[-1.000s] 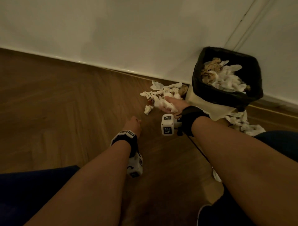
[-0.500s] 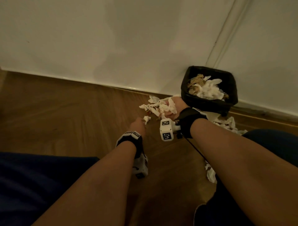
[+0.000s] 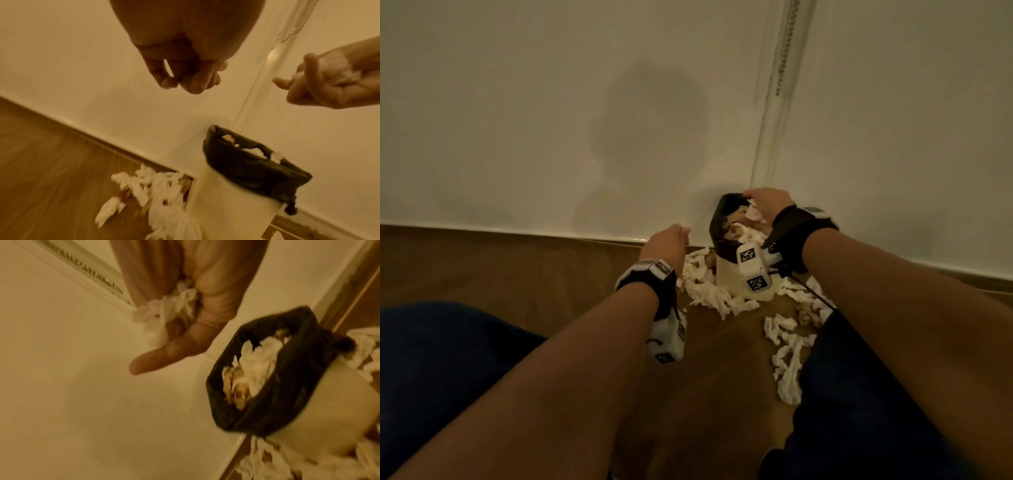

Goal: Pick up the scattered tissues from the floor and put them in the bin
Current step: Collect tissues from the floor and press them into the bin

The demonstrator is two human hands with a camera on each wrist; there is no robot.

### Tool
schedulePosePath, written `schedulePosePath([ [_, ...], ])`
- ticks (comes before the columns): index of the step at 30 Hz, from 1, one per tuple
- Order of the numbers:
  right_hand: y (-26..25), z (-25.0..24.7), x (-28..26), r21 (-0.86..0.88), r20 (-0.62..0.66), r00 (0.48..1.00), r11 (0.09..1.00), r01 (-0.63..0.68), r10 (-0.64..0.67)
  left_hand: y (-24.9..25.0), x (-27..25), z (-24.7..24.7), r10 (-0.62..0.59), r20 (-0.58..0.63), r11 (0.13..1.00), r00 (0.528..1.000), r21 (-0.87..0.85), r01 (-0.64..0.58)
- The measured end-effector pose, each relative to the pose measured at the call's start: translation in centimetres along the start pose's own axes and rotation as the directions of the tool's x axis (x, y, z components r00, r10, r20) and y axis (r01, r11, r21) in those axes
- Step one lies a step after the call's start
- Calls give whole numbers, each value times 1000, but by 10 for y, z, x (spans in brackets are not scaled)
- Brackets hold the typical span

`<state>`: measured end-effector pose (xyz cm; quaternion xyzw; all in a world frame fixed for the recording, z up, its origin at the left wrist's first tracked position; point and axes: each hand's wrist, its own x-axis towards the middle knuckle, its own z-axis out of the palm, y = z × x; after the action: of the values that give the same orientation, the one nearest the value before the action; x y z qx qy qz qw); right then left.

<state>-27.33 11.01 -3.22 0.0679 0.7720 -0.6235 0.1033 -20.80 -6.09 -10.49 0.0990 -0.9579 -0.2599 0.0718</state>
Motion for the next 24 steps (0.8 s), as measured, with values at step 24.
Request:
schedulePosePath([
  [24, 49, -51, 61, -371, 28, 989, 920, -124, 145, 85, 55, 47, 116, 131, 957, 985, -282, -75],
])
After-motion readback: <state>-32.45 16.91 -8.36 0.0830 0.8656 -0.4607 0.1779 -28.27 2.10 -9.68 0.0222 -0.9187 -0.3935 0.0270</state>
